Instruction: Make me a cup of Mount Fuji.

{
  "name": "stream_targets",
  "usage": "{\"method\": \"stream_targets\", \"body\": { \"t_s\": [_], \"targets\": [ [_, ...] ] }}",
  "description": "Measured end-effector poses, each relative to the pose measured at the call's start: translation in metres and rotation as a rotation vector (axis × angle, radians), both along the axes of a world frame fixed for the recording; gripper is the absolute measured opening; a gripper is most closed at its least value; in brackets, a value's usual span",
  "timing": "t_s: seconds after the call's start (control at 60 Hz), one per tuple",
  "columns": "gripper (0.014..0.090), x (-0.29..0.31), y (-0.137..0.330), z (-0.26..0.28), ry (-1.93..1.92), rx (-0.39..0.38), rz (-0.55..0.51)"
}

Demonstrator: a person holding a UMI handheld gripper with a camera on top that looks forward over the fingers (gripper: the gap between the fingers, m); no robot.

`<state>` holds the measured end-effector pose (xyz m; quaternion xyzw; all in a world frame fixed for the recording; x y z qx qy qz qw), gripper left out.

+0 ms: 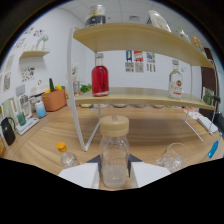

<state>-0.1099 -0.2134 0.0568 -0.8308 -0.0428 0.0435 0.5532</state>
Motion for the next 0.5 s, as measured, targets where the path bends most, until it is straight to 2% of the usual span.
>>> {"method": "stream_targets", "body": {
  "t_s": [0.15, 0.3, 0.35, 0.4, 0.417, 0.433, 0.5],
  "targets": [
    [0.0425, -0.001, -0.011, -0.002, -0.022, 0.023, 0.002],
    [0.0455, 0.002, -0.013, -0.004, -0.024, -0.011, 0.0],
    [0.0557, 0.003, -0.015, -0.004, -0.023, -0.032, 0.003],
    [0.075, 0.003, -0.019, 0.002, -0.016, -0.04, 0.005],
    [0.0773, 0.003, -0.02, 0.004, -0.013, -0.041, 0.007],
    [0.0867, 0.003, -0.021, 0.007, -0.011, -0.042, 0.007],
    [0.0849, 0.006, -0.029, 0.024, 0.0, -0.036, 0.003]
  ]
}}
